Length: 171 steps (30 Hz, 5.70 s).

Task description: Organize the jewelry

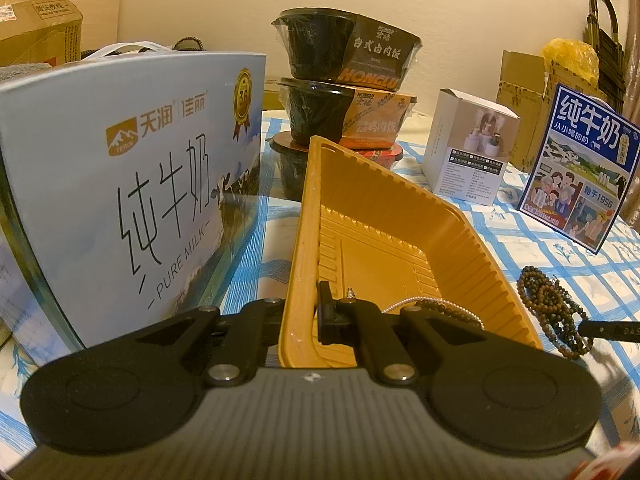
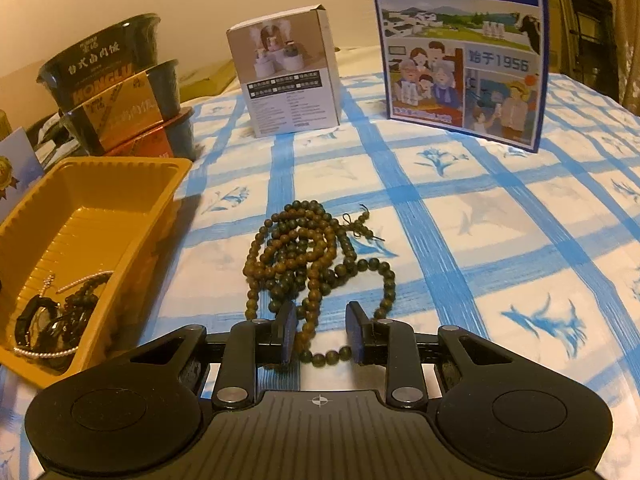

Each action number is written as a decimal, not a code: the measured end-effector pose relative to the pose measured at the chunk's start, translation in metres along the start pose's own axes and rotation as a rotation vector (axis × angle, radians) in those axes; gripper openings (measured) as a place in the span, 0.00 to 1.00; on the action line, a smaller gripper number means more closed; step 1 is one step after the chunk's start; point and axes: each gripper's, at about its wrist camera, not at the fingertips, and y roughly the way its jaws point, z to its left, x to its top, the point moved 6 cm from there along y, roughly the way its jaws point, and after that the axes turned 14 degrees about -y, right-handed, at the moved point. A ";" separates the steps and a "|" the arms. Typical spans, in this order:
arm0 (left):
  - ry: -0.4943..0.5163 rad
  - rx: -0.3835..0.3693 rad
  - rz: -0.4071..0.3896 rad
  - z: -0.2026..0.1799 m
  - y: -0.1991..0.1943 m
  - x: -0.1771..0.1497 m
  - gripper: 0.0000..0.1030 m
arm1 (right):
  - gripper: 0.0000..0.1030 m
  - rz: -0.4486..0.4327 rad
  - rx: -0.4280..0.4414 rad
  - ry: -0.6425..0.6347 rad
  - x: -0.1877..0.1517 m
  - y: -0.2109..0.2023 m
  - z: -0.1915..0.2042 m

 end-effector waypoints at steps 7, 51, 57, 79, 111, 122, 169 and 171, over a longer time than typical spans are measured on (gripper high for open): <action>0.000 0.000 0.001 0.000 0.000 0.000 0.05 | 0.27 0.004 0.002 0.002 0.005 0.011 0.002; 0.000 -0.001 0.001 0.000 0.001 0.000 0.05 | 0.07 -0.148 0.015 -0.048 0.059 -0.034 -0.006; -0.001 -0.003 -0.001 0.000 0.000 0.000 0.05 | 0.07 -0.261 0.055 -0.078 0.099 -0.077 0.004; -0.003 -0.009 -0.004 0.000 -0.002 0.000 0.05 | 0.07 -0.418 0.109 -0.147 0.146 -0.155 0.022; -0.018 -0.017 -0.001 0.001 -0.003 0.000 0.06 | 0.07 -0.442 0.517 -0.204 0.195 -0.128 0.150; -0.019 -0.021 0.000 0.001 -0.004 0.000 0.06 | 0.07 -0.192 0.563 -0.143 0.144 -0.043 0.170; -0.005 -0.009 0.006 0.002 -0.002 0.000 0.06 | 0.46 -0.060 0.148 0.039 0.012 -0.030 0.033; -0.005 -0.008 0.006 0.001 -0.002 0.000 0.06 | 0.46 -0.048 0.129 0.043 0.006 -0.029 0.025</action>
